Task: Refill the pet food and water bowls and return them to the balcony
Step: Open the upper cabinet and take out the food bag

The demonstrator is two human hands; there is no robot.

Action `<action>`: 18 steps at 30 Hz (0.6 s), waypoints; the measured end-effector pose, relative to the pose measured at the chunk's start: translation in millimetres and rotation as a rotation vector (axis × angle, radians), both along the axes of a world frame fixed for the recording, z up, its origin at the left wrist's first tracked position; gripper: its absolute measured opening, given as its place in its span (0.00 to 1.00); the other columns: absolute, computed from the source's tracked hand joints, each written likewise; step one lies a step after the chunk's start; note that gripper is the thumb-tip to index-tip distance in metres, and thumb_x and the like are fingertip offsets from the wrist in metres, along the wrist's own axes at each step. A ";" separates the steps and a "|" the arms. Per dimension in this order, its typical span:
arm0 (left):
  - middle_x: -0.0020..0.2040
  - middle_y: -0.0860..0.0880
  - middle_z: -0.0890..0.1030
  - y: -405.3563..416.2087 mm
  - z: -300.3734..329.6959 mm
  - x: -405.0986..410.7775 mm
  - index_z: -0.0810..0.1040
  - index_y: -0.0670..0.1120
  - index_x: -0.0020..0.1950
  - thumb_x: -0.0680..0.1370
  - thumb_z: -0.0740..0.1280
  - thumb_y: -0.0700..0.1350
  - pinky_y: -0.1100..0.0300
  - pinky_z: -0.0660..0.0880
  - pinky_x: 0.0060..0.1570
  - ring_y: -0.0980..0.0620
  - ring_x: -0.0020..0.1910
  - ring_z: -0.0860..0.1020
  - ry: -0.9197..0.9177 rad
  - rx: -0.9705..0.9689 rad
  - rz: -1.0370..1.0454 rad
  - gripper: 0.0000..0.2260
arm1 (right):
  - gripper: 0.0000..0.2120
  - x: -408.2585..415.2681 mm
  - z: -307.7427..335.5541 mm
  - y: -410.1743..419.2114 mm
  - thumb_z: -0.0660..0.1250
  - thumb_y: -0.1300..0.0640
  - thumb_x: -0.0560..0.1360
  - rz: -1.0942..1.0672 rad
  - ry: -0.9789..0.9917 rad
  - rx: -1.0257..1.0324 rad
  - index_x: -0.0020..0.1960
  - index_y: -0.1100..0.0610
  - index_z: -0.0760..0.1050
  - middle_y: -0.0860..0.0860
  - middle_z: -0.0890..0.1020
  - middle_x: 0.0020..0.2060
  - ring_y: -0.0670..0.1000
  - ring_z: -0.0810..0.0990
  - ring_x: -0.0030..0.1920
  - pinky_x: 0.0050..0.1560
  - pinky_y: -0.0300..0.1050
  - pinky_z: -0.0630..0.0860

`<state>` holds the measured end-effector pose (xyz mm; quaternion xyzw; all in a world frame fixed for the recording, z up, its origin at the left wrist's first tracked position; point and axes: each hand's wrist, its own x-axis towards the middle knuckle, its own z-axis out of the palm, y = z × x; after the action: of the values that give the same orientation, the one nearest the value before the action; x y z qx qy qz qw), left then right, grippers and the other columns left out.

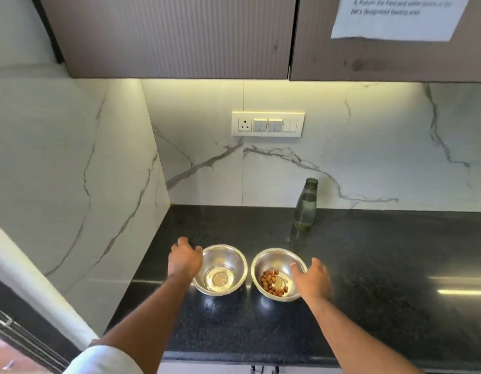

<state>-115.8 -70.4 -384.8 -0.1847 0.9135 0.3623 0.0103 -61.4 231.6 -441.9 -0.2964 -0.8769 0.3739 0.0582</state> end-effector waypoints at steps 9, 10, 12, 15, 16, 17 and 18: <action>0.75 0.40 0.72 25.3 110.7 -28.9 0.66 0.43 0.77 0.83 0.64 0.45 0.46 0.70 0.71 0.40 0.71 0.73 0.317 0.258 -0.058 0.23 | 0.37 -44.2 156.4 -33.5 0.68 0.41 0.79 0.303 0.487 0.388 0.81 0.56 0.61 0.56 0.64 0.80 0.57 0.63 0.80 0.76 0.54 0.67; 0.75 0.41 0.71 30.1 128.7 -32.1 0.66 0.44 0.77 0.83 0.64 0.45 0.46 0.70 0.72 0.40 0.72 0.72 0.350 0.296 -0.060 0.23 | 0.36 -48.1 178.0 -38.4 0.68 0.41 0.79 0.321 0.542 0.452 0.81 0.55 0.61 0.55 0.65 0.80 0.56 0.63 0.80 0.75 0.55 0.67; 0.74 0.42 0.72 40.5 162.1 -36.4 0.65 0.45 0.77 0.83 0.63 0.46 0.45 0.71 0.71 0.40 0.70 0.73 0.403 0.383 -0.065 0.22 | 0.36 -52.7 218.1 -48.4 0.69 0.41 0.79 0.356 0.664 0.567 0.80 0.55 0.62 0.55 0.66 0.80 0.57 0.65 0.79 0.73 0.56 0.70; 0.71 0.44 0.72 53.2 211.0 -43.7 0.64 0.47 0.76 0.83 0.64 0.48 0.44 0.73 0.69 0.42 0.66 0.73 0.485 0.557 -0.116 0.22 | 0.35 -59.3 277.9 -60.5 0.72 0.43 0.77 0.405 0.868 0.697 0.78 0.55 0.65 0.55 0.68 0.78 0.58 0.69 0.76 0.71 0.56 0.73; 0.70 0.44 0.72 56.2 224.7 -48.0 0.64 0.47 0.76 0.83 0.64 0.48 0.44 0.73 0.68 0.43 0.65 0.73 0.502 0.640 -0.132 0.23 | 0.34 -63.1 296.1 -63.1 0.72 0.44 0.77 0.400 0.915 0.741 0.78 0.55 0.67 0.55 0.69 0.77 0.58 0.69 0.75 0.70 0.55 0.74; 0.69 0.43 0.73 59.1 239.3 -52.8 0.65 0.46 0.76 0.82 0.64 0.47 0.44 0.73 0.68 0.43 0.64 0.74 0.512 0.743 -0.138 0.23 | 0.33 -66.7 315.1 -65.0 0.72 0.44 0.77 0.388 0.946 0.787 0.77 0.56 0.67 0.56 0.70 0.76 0.58 0.70 0.75 0.69 0.55 0.74; 0.65 0.43 0.75 61.9 252.8 -57.3 0.66 0.44 0.76 0.81 0.64 0.45 0.46 0.74 0.66 0.44 0.62 0.76 0.517 0.849 -0.134 0.23 | 0.33 -69.5 332.9 -67.2 0.71 0.45 0.77 0.378 0.964 0.833 0.77 0.56 0.68 0.56 0.70 0.76 0.59 0.70 0.74 0.69 0.55 0.74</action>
<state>-173.1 -8.5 -132.1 -0.0094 0.6680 0.7346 -0.1190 -130.9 164.4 -109.1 0.1102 -0.8607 0.0982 0.4872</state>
